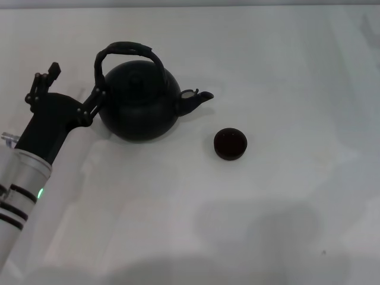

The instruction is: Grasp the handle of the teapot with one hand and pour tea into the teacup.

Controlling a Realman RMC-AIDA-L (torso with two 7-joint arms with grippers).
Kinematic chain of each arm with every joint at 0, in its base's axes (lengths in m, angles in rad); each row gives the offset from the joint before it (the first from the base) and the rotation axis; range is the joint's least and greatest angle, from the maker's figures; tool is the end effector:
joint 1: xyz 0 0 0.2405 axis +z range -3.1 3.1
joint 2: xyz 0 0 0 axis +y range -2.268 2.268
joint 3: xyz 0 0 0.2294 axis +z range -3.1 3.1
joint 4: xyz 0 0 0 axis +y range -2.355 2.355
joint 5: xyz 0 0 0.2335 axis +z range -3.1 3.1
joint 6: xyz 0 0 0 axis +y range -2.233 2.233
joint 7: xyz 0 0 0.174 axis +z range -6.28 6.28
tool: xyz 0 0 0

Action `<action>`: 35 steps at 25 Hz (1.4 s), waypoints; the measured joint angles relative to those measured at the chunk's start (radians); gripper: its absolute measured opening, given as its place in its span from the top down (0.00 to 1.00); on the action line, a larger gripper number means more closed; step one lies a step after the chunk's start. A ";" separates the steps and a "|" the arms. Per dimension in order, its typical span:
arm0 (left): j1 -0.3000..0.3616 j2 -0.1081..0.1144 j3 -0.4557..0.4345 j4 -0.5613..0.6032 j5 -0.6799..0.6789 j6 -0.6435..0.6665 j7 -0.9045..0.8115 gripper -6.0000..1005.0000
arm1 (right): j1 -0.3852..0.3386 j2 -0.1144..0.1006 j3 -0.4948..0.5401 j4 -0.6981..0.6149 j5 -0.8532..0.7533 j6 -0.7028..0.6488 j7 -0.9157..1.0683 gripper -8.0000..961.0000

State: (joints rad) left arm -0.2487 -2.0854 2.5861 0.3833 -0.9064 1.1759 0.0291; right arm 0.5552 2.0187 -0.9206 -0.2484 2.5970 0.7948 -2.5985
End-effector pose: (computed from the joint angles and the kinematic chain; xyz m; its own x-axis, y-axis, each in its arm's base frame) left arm -0.2935 0.2965 -0.0843 0.7363 0.0061 0.6766 0.6442 -0.3125 -0.6981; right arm 0.3427 0.4367 0.0610 0.6396 -0.0777 -0.7648 -0.7682 -0.0278 -0.6396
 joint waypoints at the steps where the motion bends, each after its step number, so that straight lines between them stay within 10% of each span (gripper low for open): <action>1: 0.002 0.000 0.003 -0.001 0.001 0.006 0.000 0.11 | 0.000 0.000 0.000 0.000 0.000 0.000 0.000 0.10; 16: 0.042 -0.003 0.038 0.009 -0.015 0.115 -0.013 0.11 | -0.004 0.001 0.000 0.000 0.000 0.003 0.000 0.10; 35: 0.023 0.004 0.034 -0.116 -0.421 0.185 -0.157 0.11 | -0.021 0.003 -0.001 0.003 -0.002 0.003 0.000 0.10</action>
State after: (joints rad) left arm -0.2260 -2.0816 2.6201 0.2668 -1.3276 1.3608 -0.1283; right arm 0.5341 2.0214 -0.9221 -0.2453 2.5954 0.7975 -2.5986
